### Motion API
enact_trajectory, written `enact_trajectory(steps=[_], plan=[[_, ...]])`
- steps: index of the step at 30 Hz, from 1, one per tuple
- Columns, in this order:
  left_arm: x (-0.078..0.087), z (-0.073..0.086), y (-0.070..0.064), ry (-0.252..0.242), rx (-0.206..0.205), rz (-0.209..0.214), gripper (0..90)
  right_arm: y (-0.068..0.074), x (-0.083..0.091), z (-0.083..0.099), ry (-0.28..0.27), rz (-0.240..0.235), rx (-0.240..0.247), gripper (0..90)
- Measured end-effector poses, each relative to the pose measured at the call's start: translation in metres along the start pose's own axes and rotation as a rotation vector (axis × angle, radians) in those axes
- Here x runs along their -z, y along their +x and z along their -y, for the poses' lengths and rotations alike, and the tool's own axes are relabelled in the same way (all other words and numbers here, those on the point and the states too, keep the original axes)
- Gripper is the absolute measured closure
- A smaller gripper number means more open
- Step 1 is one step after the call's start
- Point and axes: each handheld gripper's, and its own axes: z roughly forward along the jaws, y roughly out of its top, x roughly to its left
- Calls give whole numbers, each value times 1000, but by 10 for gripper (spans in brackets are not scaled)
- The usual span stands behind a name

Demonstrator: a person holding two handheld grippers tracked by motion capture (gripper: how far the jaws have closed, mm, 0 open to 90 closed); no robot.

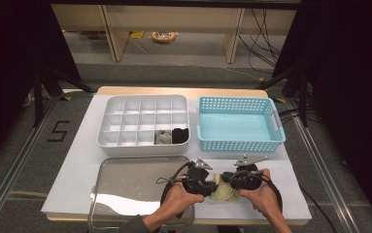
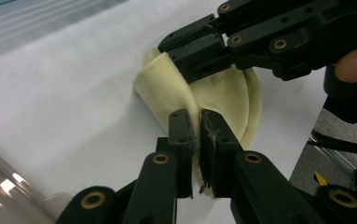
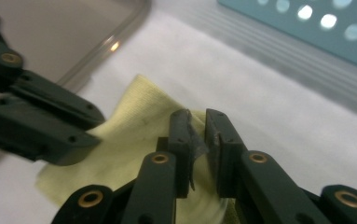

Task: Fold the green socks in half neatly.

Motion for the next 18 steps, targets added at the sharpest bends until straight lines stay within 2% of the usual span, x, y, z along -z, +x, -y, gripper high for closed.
enact_trajectory(steps=[1,2,3,4,5,7,8,9,12,13,14,15,16,17,18], plan=[[0,-1,0,-3,3,4,826,0,4,-2,28,-4,-9,813],[0,-1,0,1,-4,-4,827,0,4,-1,0,1,4,809],[0,-1,1,4,-4,6,827,0,9,-2,14,1,2,808],[0,-1,1,-6,8,9,827,0,9,0,-32,3,-10,806],[0,-1,1,-4,8,10,828,-1,15,-1,2,-5,6,803],[1,0,1,-5,8,8,829,-1,20,1,-33,2,-11,801],[1,1,1,-10,12,0,830,-4,23,1,-27,1,9,800],[2,2,2,-5,8,0,830,-4,25,2,-29,-4,-12,797],[6,3,4,5,6,7,830,-5,28,5,-22,2,-6,788],[7,4,4,2,18,6,829,-2,28,6,-15,-8,-30,787],[8,5,6,5,16,12,830,-3,28,6,-14,-19,-21,786],[9,5,6,3,17,-4,830,1,28,6,-10,-23,-46,785],[11,6,8,20,5,3,830,1,28,5,-21,-9,-10,786],[12,7,8,12,14,-5,830,3,28,5,-22,-15,9,785],[15,8,10,24,2,-2,830,7,29,4,-20,-25,2,784]])
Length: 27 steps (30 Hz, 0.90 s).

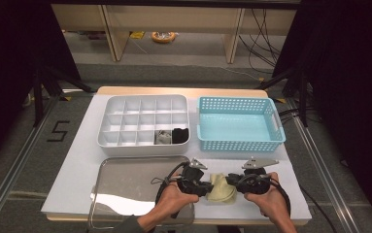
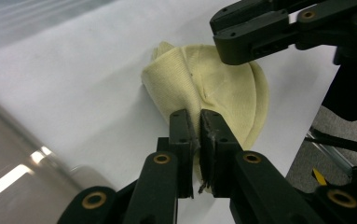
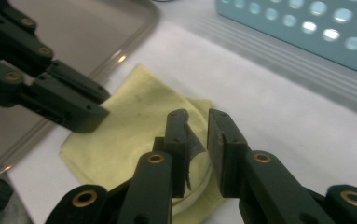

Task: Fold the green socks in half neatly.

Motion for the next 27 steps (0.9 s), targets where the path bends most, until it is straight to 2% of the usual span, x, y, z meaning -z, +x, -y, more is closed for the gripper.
enact_trajectory(steps=[1,2,4,6,7,8,9,13,14,15,17,19,20,22,23,24,25,26,27], plan=[[1,1,0,-9,15,-7,830,2,-2,0,-35,-5,8,784],[4,2,2,3,-1,-6,830,4,0,-1,-3,-10,19,784],[6,3,1,-9,8,-9,829,8,2,-1,-3,-9,25,784],[9,3,2,-2,-5,-8,829,9,1,-1,6,-9,37,784],[9,3,1,-9,-1,-11,828,9,0,0,19,-11,33,784],[9,3,1,-14,-3,-15,827,10,-5,2,-19,-11,19,784],[10,2,1,-4,-13,-16,827,10,-4,2,24,-10,23,784],[9,-1,-3,-15,-14,-16,827,10,-12,4,39,-12,25,784],[9,-2,-3,-9,-23,-12,827,11,-13,5,37,-10,12,783],[9,-2,-4,-11,-23,-13,827,10,-13,4,47,-9,29,783],[9,-3,-6,-23,-17,-15,827,10,-14,4,49,-8,24,784],[10,-3,-7,-19,-28,-24,826,9,-13,5,49,-12,32,783],[9,-4,-7,-21,-24,-13,826,11,-14,5,34,-10,7,783],[9,-4,-8,-28,-18,-12,826,9,-13,5,49,-8,11,783],[9,-5,-8,-18,-31,-10,826,8,-14,6,39,-10,14,783],[9,-5,-9,-26,-23,-10,826,8,-15,6,36,-15,9,784],[8,-5,-11,-29,-25,-8,826,8,-14,6,57,-14,6,784],[9,-6,-10,-26,-46,-1,825,8,-15,6,52,-16,17,784],[8,-6,-12,-32,-35,-5,825,8,-14,6,55,-17,14,783]])
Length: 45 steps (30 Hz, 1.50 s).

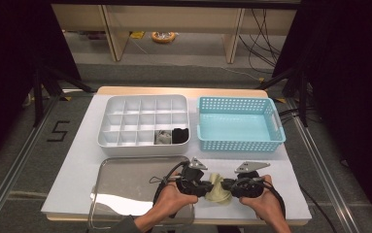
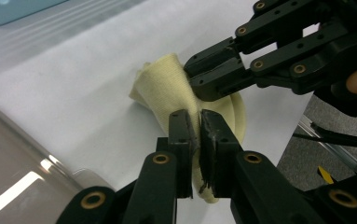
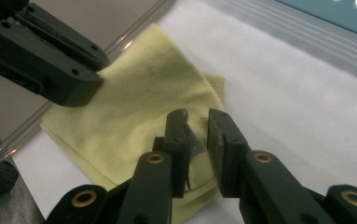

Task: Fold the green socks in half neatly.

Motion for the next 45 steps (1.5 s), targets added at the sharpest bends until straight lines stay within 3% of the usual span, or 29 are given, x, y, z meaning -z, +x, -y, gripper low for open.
enact_trajectory(steps=[3,5,7,8,9,11,12,13,14,16,17,19,21,23,26,28,29,30,33,37,38,39,41,45], plan=[[0,-2,-2,11,-20,5,824,-1,-1,1,-18,1,-2,784],[-1,-2,-5,3,-14,7,824,-2,2,0,11,-7,-9,783],[-2,-3,-5,12,-31,9,823,-3,1,1,-5,-10,-6,783],[-3,-4,-7,4,-18,8,823,-3,0,2,-17,-8,-8,783],[-3,-4,-7,3,-18,11,823,-3,2,1,11,-2,2,783],[-4,-5,-8,7,-23,6,823,-3,1,1,-26,-10,-16,782],[-5,-5,-9,4,-22,3,823,-4,3,1,-5,-8,-16,782],[-5,-5,-9,6,-23,13,823,-3,3,2,-28,-17,-55,780],[-6,-6,-9,11,-30,12,823,-9,7,1,-15,-20,-16,779],[-8,-7,-11,5,-28,16,823,-12,12,1,-26,-7,-32,776],[-10,-7,-12,3,-26,17,823,-13,12,2,-63,8,-45,776],[-14,-8,-15,7,-27,22,824,-16,18,1,-50,10,-48,773],[-18,-9,-18,8,-42,27,824,-16,21,0,-63,13,-62,771],[-20,-9,-20,8,-40,32,826,-19,23,-1,-76,11,-47,771],[-29,-11,-27,17,-54,39,826,-19,33,-4,-94,27,-74,772],[-34,-10,-31,20,-56,40,825,-21,36,-5,-104,13,-68,772],[-36,-10,-30,38,-79,42,824,-20,36,-5,-110,2,-81,772],[-39,-9,-32,30,-61,41,823,-20,36,-5,-117,6,-70,772],[-43,-8,-31,52,-86,33,820,-19,35,-6,-94,3,-52,772],[-44,-6,-31,39,-79,31,813,-16,30,-6,-76,-26,-37,771],[-45,-6,-32,25,-63,41,809,-13,28,-6,-63,-30,-65,771],[-44,-5,-31,34,-70,35,805,-15,25,-6,-60,-24,-38,771],[-41,-4,-32,10,-55,46,790,-16,20,-5,-38,-16,-27,772],[-28,4,-36,-17,-70,55,776,-16,13,-2,-2,4,-48,773]])
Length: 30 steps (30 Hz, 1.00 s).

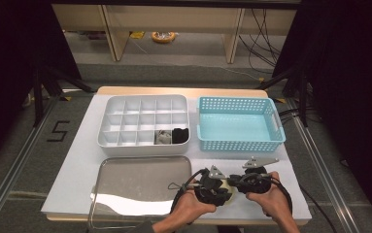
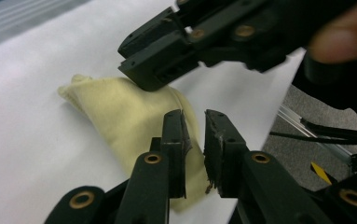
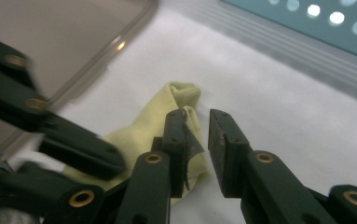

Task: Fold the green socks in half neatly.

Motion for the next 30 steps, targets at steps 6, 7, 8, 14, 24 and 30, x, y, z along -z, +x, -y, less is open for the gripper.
enact_trajectory(steps=[6,7,8,14,24,30], plan=[[2,11,-8,-10,-8,3,782,-1,1,-1,2,7,13,762],[-4,12,-5,6,-9,-8,781,-1,0,-1,-20,5,6,747],[-8,14,-4,6,-1,-7,781,-2,2,-2,-11,2,6,717],[-14,16,-6,9,-5,-7,771,-1,10,-8,-20,-14,-20,546],[-12,18,-7,-6,-1,-5,742,-2,-9,-9,91,-97,-48,447],[-11,19,-7,-4,1,-11,730,-10,-20,-7,122,-112,-99,450]])
